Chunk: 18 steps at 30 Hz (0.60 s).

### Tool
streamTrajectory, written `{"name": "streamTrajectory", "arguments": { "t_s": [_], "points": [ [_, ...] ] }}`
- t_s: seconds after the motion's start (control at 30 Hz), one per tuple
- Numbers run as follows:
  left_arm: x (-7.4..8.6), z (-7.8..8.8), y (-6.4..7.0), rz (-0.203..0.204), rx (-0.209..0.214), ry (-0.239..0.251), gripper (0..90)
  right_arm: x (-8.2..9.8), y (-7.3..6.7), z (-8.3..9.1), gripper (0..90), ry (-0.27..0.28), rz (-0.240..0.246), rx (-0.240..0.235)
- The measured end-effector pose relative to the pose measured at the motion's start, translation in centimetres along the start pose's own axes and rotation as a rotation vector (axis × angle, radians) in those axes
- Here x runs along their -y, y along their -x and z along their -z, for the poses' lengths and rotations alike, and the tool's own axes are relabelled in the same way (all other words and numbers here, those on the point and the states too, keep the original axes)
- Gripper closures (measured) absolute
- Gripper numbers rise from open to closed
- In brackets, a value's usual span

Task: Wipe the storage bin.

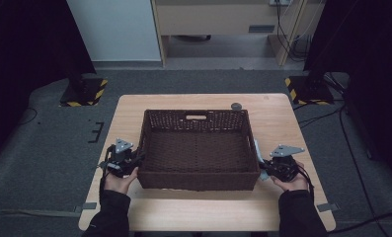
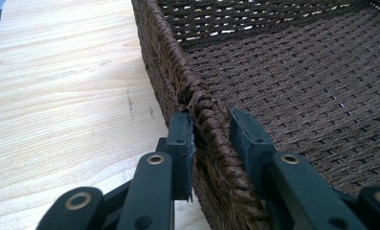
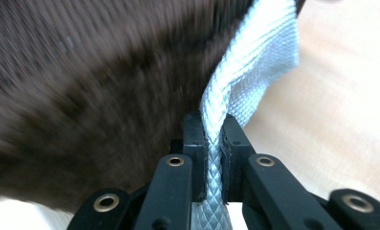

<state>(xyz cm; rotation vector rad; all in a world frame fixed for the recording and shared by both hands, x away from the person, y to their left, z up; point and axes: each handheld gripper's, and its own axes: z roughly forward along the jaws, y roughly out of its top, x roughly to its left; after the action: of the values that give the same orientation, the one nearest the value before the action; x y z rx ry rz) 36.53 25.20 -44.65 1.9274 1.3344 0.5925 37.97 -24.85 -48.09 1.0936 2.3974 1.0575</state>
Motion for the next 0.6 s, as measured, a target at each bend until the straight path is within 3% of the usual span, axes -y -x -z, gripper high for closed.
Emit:
{"name": "streamTrajectory", "arguments": {
  "t_s": [0.1,0.17,0.23,0.3,0.37,0.43,0.6],
  "points": [
    [0.0,0.0,0.0,0.003,0.0,0.002,70.1,0.7,0.1,-1.2,84.4,-0.08,-0.012,-0.002],
    [0.0,0.0,0.1,0.008,0.0,0.006,70.1,0.9,0.2,-1.5,84.4,-0.096,-0.02,0.0],
    [0.0,0.0,0.0,0.009,0.002,0.004,70.0,0.7,0.2,-1.0,84.4,-0.075,-0.02,-0.003],
    [0.0,0.0,0.0,0.005,0.001,0.0,70.0,0.3,0.1,0.0,84.4,-0.017,-0.019,-0.004],
    [0.0,0.0,0.0,0.001,0.0,0.0,70.0,-0.4,-0.2,1.4,84.4,0.075,-0.004,-0.002],
    [0.1,0.0,0.0,0.002,0.001,0.004,69.8,-0.8,-0.5,2.3,84.4,0.123,-0.002,-0.013],
    [0.1,0.0,0.0,0.002,0.002,0.004,69.7,-0.4,-1.0,2.3,84.4,0.1,0.02,-0.02]
  ]
}}
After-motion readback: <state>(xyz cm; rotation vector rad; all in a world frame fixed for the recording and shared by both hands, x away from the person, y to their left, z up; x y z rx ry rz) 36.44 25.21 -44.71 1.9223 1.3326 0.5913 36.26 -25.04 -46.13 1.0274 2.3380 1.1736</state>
